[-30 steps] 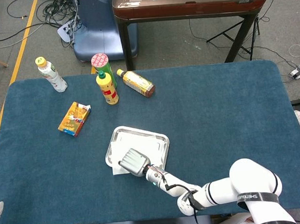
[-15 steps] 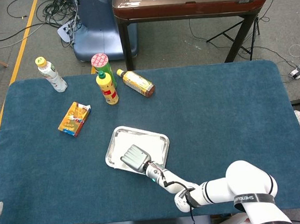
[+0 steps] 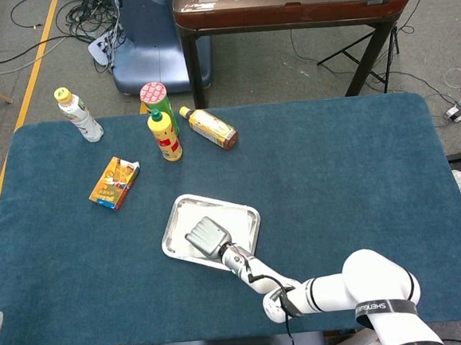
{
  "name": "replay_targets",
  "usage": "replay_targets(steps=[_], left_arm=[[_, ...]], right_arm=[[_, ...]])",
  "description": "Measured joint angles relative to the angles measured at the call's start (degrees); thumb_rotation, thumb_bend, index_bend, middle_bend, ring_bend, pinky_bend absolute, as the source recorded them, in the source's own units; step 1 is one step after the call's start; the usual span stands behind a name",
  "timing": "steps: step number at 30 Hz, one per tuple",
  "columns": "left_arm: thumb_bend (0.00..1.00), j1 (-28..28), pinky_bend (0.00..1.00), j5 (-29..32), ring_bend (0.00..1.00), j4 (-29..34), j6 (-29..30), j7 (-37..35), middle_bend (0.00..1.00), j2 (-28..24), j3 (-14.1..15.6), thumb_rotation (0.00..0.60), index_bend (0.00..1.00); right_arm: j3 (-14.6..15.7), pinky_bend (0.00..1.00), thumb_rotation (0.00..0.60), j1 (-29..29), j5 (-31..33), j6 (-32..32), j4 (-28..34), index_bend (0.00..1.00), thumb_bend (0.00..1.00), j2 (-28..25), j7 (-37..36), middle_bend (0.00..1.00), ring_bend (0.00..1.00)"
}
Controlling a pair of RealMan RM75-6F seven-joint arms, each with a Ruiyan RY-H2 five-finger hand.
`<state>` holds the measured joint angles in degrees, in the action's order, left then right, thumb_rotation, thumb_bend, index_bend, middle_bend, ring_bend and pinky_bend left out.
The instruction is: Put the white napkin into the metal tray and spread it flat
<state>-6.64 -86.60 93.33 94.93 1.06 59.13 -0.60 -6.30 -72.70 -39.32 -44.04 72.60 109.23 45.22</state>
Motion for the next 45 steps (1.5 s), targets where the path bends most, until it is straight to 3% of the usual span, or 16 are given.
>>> replay_targets(steps=[20, 27, 33, 38, 41, 45], left_arm=[[0.29, -0.25, 0.0, 0.23, 0.01, -0.68, -0.05, -0.49, 0.03, 0.08, 0.03, 0.6, 0.11], [0.29, -0.43, 0.0, 0.34, 0.01, -0.9, 0.05, -0.8, 0.03, 0.14, 0.04, 0.6, 0.11], [0.29, -0.45, 0.0, -0.01, 0.01, -0.82, 0.18, -0.81, 0.03, 0.17, 0.09, 0.6, 0.11], [0.29, -0.35, 0.0, -0.34, 0.01, -0.43, 0.26, -0.37, 0.03, 0.06, 0.1, 0.6, 0.11], [0.29, -0.15, 0.0, -0.76, 0.01, 0.08, 0.22, 0.15, 0.03, 0.01, 0.09, 0.6, 0.11], [0.29, 0.11, 0.0, -1.08, 0.01, 0.71, 0.06, 0.88, 0.03, 0.01, 0.1, 0.6, 0.11]], right_arm=[[-2.05, 1.0, 0.556, -1.5, 2.75, 0.79, -5.09, 0.36, 1.0, 2.4, 0.91, 1.0, 1.0], [-1.64, 1.0, 0.556, -0.41, 1.1, -0.18, -1.73, 0.36, 1.0, 0.2, 0.16, 1.0, 1.0], [0.93, 1.0, 0.557, 2.47, -1.35, -2.47, 7.6, 0.36, 1.0, -6.21, -0.33, 1.0, 1.0], [5.27, 1.0, 0.556, 6.32, -4.8, -4.9, 16.2, 0.36, 1.0, -13.38, -1.17, 1.0, 1.0], [8.1, 1.0, 0.557, 8.55, -6.97, -5.93, 18.9, 0.36, 1.0, -16.36, -1.58, 1.0, 1.0], [9.72, 1.0, 0.556, 10.34, -8.2, -6.53, 19.81, 0.36, 1.0, -17.75, -2.2, 1.0, 1.0]])
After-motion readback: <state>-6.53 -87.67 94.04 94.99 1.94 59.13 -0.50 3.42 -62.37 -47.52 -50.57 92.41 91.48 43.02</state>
